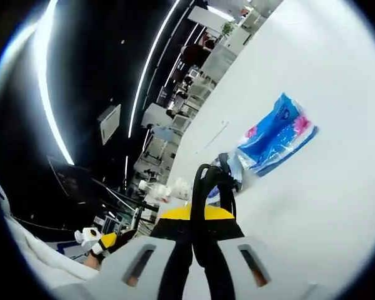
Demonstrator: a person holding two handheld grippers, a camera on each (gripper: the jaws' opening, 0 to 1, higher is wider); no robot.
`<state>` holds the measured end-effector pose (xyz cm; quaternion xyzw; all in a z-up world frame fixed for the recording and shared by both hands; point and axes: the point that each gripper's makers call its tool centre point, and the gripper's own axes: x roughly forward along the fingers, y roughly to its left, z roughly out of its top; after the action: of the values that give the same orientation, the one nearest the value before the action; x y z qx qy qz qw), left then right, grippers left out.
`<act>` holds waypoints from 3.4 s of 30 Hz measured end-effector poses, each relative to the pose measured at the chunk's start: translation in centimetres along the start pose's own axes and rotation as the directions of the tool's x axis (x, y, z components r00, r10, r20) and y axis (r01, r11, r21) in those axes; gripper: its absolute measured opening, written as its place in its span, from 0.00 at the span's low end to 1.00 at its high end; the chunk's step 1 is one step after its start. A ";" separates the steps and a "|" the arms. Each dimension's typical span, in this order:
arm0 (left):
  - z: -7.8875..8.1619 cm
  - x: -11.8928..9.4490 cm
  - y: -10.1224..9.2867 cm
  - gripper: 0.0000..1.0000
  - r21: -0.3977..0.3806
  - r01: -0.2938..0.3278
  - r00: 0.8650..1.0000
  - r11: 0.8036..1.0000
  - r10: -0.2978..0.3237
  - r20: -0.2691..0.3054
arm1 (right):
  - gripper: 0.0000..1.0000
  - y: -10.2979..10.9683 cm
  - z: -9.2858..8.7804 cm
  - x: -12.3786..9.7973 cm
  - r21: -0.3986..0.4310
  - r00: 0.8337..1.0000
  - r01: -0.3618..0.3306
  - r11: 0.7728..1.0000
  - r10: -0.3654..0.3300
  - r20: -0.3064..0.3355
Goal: Arrange the tabletop items into an orderly group along one side of the table until the central work area is clear of visible clutter.
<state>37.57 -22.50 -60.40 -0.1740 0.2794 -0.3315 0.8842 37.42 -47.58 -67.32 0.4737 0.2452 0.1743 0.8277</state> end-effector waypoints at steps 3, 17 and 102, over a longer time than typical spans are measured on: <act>-0.3 -0.2 0.2 0.54 -0.007 -0.006 1.000 1.000 0.006 -0.008 | 0.00 -0.1 -0.4 0.2 -0.001 1.000 0.012 1.000 -0.012 -0.005; -0.3 0.6 -0.2 0.53 -0.015 -0.005 1.000 1.000 0.005 -0.018 | 0.00 -2.8 -0.2 -1.0 0.004 0.996 0.093 0.996 -0.093 -0.015; -4.6 -2.3 6.9 0.96 0.141 -0.147 0.951 0.979 0.179 -0.251 | 0.87 -4.7 -3.0 -6.9 -0.531 0.881 0.362 0.766 -0.467 -0.072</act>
<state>36.72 -16.48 -66.55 -0.0510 0.3869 -0.2937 0.8726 30.26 -51.38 -71.04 0.1551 0.3720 0.0908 0.9107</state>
